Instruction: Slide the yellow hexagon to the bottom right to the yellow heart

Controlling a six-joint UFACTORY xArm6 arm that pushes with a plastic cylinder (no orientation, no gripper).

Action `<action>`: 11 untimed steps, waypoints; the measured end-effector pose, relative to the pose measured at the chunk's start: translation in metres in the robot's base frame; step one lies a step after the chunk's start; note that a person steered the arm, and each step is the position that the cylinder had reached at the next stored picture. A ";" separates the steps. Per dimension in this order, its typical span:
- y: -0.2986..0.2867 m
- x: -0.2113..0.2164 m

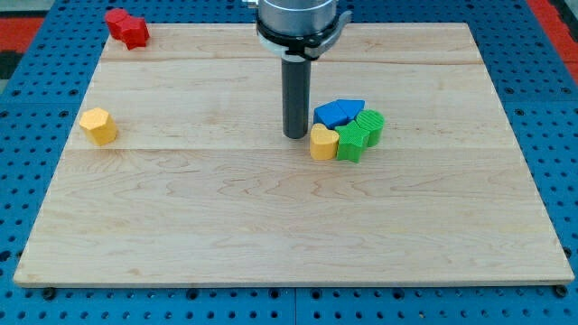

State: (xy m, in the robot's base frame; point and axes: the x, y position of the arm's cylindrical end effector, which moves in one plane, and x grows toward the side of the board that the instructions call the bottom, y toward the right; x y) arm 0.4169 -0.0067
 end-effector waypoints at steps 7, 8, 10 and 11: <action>-0.220 -0.005; -0.184 0.042; -0.261 0.047; -0.242 0.070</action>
State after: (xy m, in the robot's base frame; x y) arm 0.4866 -0.2483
